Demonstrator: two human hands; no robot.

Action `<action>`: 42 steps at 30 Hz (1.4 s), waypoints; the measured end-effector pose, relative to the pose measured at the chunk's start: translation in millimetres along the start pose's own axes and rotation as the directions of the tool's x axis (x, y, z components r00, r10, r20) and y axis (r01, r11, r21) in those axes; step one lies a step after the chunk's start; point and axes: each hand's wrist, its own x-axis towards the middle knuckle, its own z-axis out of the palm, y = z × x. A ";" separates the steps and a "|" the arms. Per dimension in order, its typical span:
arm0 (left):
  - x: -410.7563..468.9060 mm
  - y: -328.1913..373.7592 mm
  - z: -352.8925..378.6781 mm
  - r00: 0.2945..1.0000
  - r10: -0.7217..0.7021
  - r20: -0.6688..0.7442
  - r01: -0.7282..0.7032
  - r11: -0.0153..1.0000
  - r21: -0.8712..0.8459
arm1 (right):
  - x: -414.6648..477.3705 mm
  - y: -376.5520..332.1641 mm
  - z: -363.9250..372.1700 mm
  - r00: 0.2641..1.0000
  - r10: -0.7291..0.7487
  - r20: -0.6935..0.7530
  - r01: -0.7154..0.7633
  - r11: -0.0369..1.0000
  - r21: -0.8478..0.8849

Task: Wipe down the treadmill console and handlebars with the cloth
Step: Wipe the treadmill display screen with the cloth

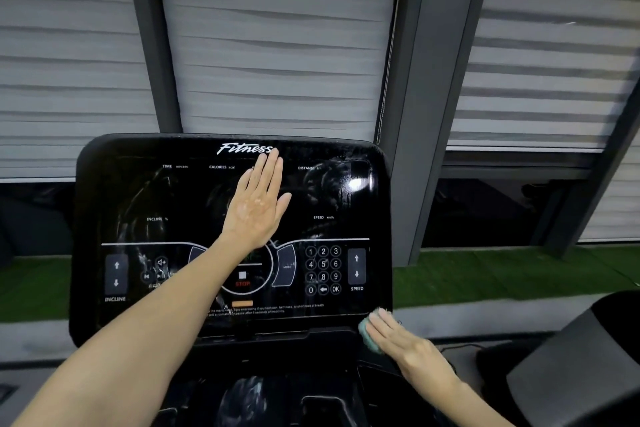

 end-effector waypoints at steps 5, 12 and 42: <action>0.4 0.0 0.3 1.000 0.001 -0.004 -0.001 1.000 -0.008 | 15.6 6.1 -21.0 0.995 -0.099 0.007 0.099 0.993 -0.064; 0.0 0.4 4.3 1.000 -0.009 -0.024 0.009 1.000 -0.021 | 87.9 38.0 -70.9 0.981 -0.045 -0.187 0.024 0.993 -0.113; -0.4 2.4 3.8 0.999 -0.020 -0.024 0.021 1.000 0.005 | 36.0 -0.4 -14.7 0.987 -0.158 -0.015 0.149 0.955 -0.255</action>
